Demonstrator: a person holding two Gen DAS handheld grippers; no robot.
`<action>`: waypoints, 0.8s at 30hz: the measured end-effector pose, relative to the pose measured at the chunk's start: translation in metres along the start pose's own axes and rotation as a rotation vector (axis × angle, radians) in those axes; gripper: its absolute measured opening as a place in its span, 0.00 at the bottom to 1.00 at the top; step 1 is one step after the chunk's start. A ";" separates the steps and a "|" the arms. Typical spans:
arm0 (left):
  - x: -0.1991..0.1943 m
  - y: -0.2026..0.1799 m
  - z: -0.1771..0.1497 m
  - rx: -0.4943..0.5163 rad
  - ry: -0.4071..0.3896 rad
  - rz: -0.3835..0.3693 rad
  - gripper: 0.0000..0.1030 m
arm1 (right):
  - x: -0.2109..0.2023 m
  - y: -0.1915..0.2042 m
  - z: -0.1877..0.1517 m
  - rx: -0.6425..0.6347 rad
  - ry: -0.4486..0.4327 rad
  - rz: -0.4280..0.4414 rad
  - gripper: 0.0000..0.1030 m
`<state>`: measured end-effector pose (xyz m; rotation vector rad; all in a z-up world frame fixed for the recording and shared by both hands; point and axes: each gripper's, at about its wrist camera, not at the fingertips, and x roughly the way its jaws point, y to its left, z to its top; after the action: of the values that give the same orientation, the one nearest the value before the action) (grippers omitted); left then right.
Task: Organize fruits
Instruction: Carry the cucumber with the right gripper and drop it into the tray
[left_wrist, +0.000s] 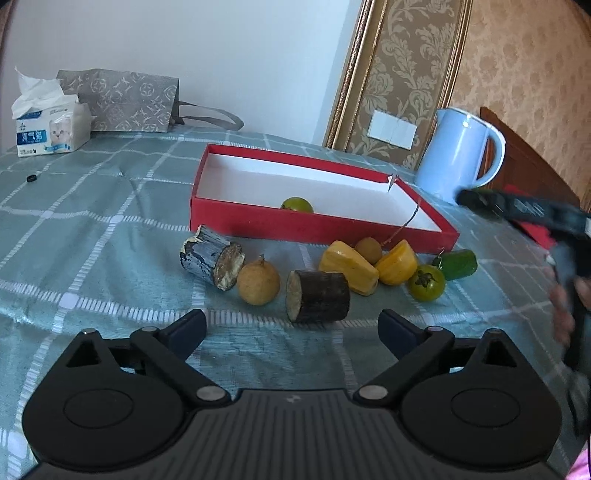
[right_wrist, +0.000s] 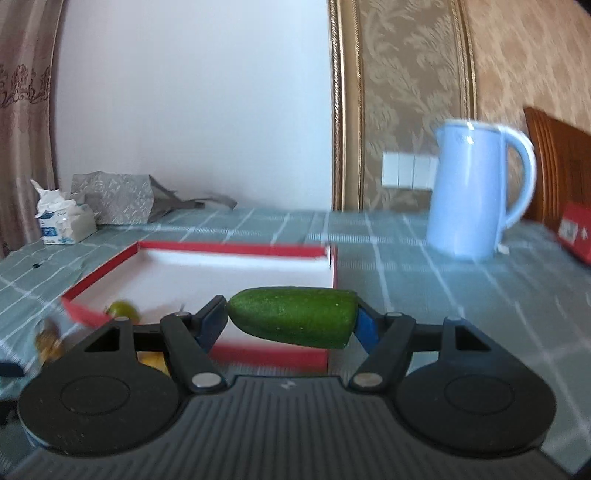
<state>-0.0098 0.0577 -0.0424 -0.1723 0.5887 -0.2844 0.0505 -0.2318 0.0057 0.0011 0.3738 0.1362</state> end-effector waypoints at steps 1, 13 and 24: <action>0.000 0.001 0.000 -0.008 -0.001 -0.006 0.97 | 0.010 0.001 0.007 -0.012 -0.001 -0.004 0.68; 0.002 -0.001 0.000 0.000 -0.005 -0.001 0.98 | 0.127 0.012 0.014 -0.039 0.144 -0.033 0.78; 0.004 -0.004 0.000 0.015 -0.005 0.016 0.99 | 0.081 0.020 0.022 -0.095 0.039 -0.094 0.97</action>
<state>-0.0071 0.0526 -0.0434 -0.1539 0.5825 -0.2725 0.1309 -0.2006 -0.0027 -0.1130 0.4055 0.0612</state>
